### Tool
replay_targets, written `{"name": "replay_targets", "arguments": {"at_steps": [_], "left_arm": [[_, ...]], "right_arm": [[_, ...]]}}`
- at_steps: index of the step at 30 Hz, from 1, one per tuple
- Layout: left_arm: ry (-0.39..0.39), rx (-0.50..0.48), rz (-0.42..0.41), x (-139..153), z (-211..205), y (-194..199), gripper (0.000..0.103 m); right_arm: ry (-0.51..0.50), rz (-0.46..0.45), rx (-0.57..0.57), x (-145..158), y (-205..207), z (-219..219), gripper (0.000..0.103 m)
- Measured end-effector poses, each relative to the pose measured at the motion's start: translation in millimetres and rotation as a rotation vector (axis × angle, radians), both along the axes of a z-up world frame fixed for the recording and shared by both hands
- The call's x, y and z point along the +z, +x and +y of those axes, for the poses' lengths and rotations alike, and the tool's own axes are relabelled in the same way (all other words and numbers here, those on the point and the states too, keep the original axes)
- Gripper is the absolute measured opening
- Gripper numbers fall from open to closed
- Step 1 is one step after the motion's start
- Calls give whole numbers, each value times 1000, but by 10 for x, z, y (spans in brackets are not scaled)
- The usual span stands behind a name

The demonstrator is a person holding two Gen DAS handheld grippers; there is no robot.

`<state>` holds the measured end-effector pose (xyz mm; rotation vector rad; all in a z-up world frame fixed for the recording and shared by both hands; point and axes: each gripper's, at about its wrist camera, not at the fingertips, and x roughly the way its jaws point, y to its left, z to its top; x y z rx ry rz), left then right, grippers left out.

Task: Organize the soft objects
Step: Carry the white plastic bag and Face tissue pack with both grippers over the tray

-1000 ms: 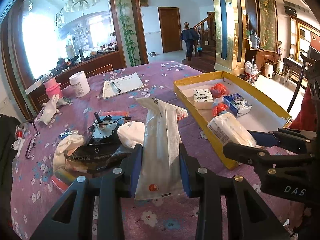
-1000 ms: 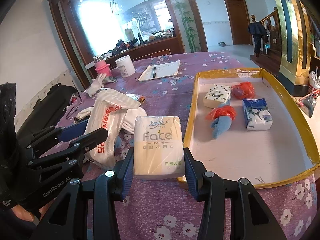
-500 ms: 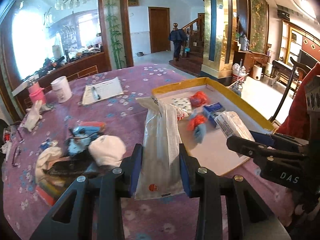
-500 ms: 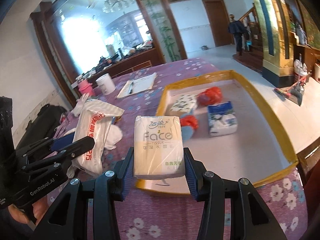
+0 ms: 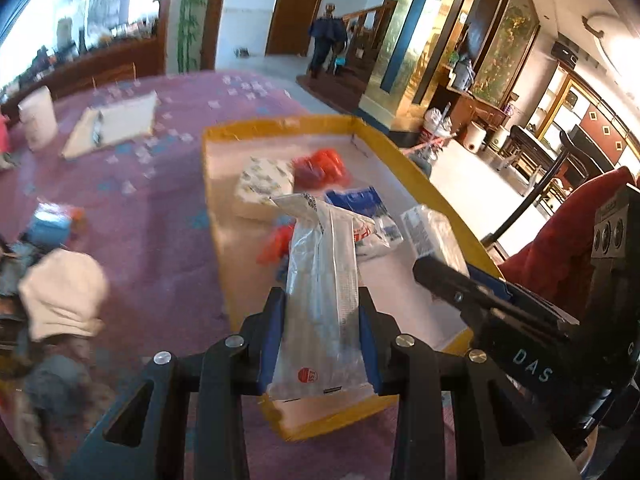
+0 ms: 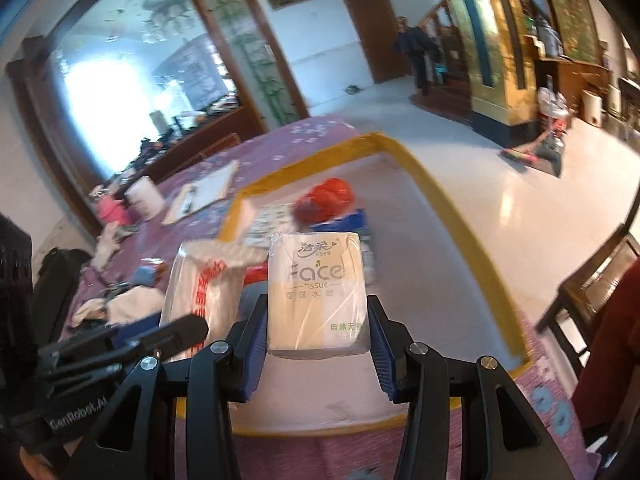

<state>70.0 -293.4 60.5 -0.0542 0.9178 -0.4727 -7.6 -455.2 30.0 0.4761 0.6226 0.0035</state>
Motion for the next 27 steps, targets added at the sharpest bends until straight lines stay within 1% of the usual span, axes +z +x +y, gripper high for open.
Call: {"name": "replay_targets", "arguments": {"at_steps": [4,7,13,17,19,22,27], "left_arm": [[9,-15,22,-124,-149,67,34],[16,-33,28,-185,-212,108,34],[58,-54,-13,-242,-254,50,34],[85,-62,-32,-278,-273,19,34],[103,-63,-41,-302,-293,-1,34],[108,-63,-53,-305,-301,-5,34],[110,-60,-51,-316,-297,5,35]], "right_arm": [[-21,22,-24,-42,43,-77,49],[-48,60,-47,-90,96,-116,49],[-94,104,-44,-126,185,-98,49],[-122,114,-37,-163,208,-80,50],[-120,112,-31,-162,206,-84,50],[-134,116,-21,-167,212,-60,50],[-157,125,-5,-180,213,-37,50]]}}
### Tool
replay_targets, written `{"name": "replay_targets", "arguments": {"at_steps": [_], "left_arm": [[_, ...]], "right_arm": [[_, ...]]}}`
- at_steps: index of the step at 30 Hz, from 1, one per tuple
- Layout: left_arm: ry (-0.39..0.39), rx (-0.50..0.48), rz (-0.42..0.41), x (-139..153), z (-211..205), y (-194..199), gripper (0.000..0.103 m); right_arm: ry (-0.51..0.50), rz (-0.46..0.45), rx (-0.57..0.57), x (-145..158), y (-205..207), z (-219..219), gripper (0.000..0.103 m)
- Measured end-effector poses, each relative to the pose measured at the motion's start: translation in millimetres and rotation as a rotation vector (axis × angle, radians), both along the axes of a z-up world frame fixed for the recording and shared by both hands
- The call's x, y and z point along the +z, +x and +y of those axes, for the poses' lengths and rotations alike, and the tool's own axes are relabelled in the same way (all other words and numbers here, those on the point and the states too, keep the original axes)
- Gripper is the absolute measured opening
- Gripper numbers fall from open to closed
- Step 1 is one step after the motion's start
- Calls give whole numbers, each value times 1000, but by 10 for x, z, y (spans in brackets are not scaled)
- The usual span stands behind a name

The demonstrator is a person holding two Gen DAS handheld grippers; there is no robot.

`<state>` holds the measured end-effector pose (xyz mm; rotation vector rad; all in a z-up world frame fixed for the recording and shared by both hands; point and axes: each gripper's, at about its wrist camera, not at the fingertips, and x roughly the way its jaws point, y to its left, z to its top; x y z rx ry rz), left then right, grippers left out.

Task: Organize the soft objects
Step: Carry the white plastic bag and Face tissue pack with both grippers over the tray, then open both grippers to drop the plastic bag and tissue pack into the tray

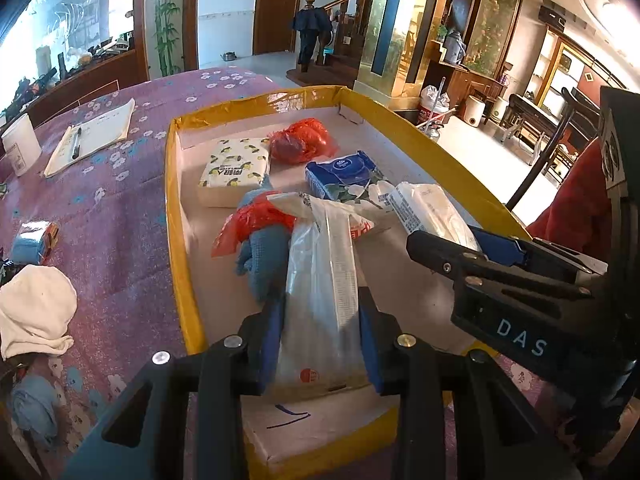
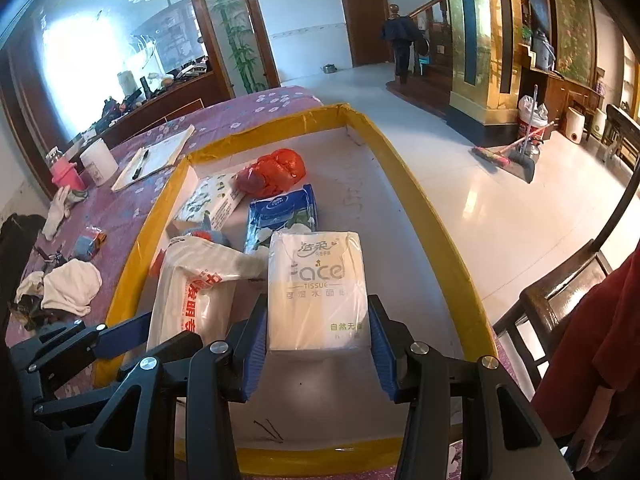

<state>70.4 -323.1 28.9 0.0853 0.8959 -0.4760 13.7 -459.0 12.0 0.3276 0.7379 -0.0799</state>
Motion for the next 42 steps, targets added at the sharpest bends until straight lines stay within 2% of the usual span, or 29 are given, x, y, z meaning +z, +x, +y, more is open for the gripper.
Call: {"name": "replay_targets", "arguments": {"at_steps": [16,18,20,23,26,30,32,35,42], "left_arm": [[10,-6,-17,-12,-2,-8,35],[10,-7,-16,-13,1,-9,39],[6,-7,-12,-12,8,-12,45],[10,-10,-22,1,14,-43,48],[6,-16,-40,27,22,-76,54],[-1,-11,-91,101,43,-138,66],[-9,-11,-113,138,61,-160,68],[-12,-14,-128,157,66,-174,71],[-21,-5,-155,184,84,-193,73]], "right_arm": [[-43,-10,15,-29,-3,18,51],[-30,-22,23,-21,-13,9,53],[-19,-34,38,-5,-34,20,61],[-20,-40,55,17,-56,68,69],[-4,-58,70,48,-110,72,73],[46,-105,93,97,-203,32,80],[83,-132,100,128,-240,-14,84],[133,-188,112,183,-295,-88,84],[127,-309,105,329,-452,-121,88]]}}
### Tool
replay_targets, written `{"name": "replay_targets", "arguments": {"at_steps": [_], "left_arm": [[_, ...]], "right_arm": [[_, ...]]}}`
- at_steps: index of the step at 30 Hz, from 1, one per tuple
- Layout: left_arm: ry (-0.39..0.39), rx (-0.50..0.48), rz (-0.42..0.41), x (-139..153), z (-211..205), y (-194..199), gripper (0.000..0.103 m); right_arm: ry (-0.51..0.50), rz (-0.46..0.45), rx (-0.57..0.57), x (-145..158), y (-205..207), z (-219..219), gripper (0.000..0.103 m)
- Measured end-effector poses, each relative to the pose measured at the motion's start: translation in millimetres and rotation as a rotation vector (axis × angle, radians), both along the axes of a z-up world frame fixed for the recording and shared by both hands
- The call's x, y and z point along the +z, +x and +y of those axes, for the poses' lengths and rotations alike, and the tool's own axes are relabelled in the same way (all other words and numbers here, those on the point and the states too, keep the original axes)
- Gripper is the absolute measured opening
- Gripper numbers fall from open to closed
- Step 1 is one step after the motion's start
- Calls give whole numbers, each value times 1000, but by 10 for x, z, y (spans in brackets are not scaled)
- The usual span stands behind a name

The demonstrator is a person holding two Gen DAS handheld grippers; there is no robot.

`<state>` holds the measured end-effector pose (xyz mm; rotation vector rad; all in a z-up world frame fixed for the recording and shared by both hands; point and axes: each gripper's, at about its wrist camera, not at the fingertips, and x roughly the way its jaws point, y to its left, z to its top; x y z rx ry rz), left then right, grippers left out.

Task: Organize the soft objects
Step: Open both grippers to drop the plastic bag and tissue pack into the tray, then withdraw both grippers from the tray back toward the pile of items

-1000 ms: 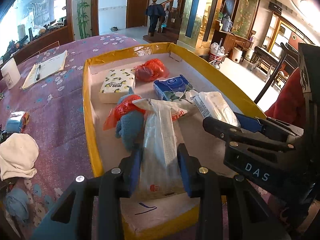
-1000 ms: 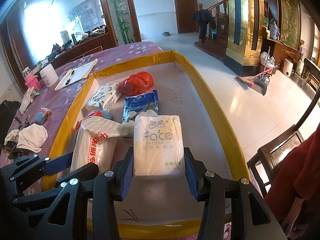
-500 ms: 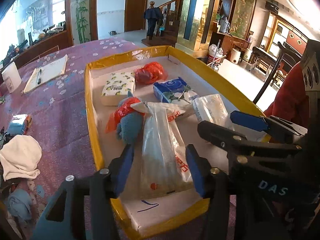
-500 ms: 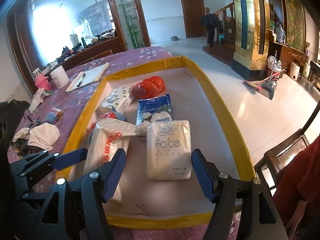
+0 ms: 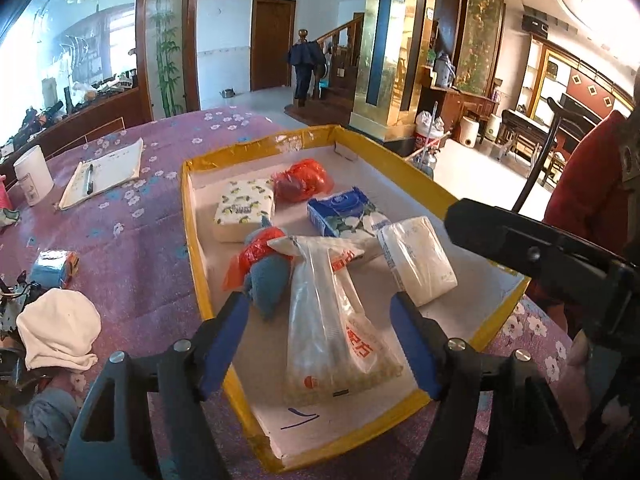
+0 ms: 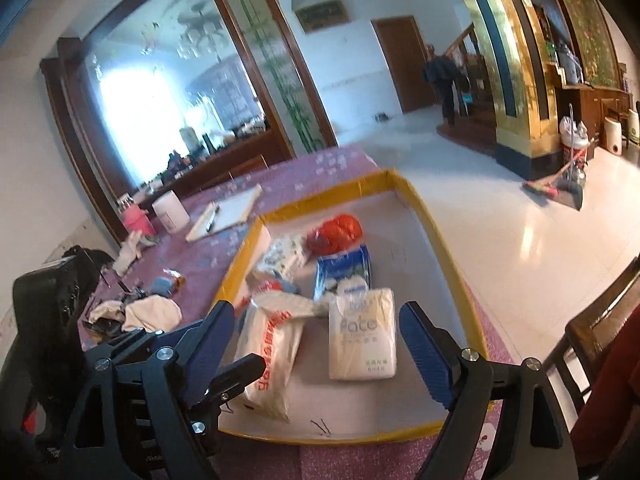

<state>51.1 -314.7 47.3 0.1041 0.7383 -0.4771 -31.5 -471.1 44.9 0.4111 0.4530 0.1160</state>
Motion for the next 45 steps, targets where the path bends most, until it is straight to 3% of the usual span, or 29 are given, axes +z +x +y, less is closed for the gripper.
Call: {"name": "replay_targets", "arguments": {"at_steps": [8,14,17,21,28,33,37,45], "left_arm": [[0,21,-17,12,37,6,73],[-10,39,-43,50,67,-19,73],[-4,44,-55,57,55,-40,74],[-8,48,-80,85,59,-76,83],[11,45,-121,130,22,-142,83],[-22,45,-80,251,73,-181,83],[-2,31,-70,349,179,-340,83],[-1,45,-49,364,644,-641,83]], "right_arm": [[-12,-65,-34,88,-96,19,101],[-13,-114,-28,125,-161,59,101],[28,-89,-21,73,-134,21,101],[73,-77,-41,42,-175,-35,101],[124,-57,-99,62,-257,-85,101],[158,-92,-119,178,-424,-75,101],[174,-109,-124,258,-520,-20,101],[165,-85,-44,348,-405,445,101]]}}
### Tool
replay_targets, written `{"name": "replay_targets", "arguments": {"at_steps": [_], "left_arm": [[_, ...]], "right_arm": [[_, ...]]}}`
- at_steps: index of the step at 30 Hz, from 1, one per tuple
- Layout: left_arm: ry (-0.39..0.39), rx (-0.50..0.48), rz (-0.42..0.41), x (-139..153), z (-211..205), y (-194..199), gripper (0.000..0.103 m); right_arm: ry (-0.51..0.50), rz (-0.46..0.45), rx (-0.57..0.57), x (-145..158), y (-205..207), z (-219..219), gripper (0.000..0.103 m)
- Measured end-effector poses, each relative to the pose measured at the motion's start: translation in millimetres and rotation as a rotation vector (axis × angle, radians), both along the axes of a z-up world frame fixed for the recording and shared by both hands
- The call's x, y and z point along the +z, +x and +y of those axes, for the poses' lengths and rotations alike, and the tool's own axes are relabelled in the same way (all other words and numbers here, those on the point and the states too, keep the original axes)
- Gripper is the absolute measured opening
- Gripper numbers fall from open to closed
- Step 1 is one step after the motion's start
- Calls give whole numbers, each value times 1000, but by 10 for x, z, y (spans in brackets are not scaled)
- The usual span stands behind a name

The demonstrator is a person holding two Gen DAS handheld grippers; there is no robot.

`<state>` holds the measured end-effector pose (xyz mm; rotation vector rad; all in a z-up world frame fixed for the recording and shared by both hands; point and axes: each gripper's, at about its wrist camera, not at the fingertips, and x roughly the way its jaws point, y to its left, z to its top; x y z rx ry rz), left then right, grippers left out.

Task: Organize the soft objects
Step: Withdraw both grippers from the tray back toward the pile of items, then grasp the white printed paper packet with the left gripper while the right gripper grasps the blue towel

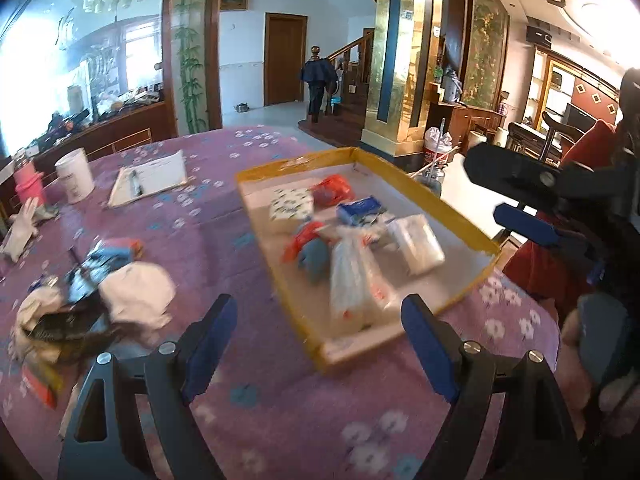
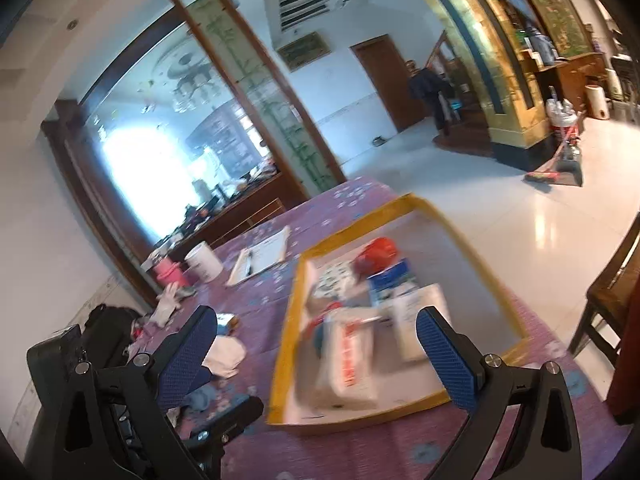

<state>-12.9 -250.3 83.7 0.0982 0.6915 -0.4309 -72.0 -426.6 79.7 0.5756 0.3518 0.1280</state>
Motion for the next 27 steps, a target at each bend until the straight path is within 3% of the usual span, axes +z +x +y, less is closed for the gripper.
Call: {"name": "replay_targets", "arguments": {"at_steps": [9,15,19,22,26,27], "left_arm": [[-70,101,75,-136,953,-218,83],[-77,245,98,-186,1763,-336,83],[-76,348,182,-374,2176,-194,83],[-127,350,260,-491,2307,-61,83],[-95,331,293,-585,2216,57,83],[-80,324,297,-603,2183,82,77]], "right_arm": [[-104,67,167,-13,296,861,101],[-179,113,278,-154,433,1371,101],[-188,141,325,-263,511,1541,101],[-193,157,348,-320,547,1621,101],[-214,163,359,-346,535,1644,101],[-216,163,358,-354,531,1638,101]]}}
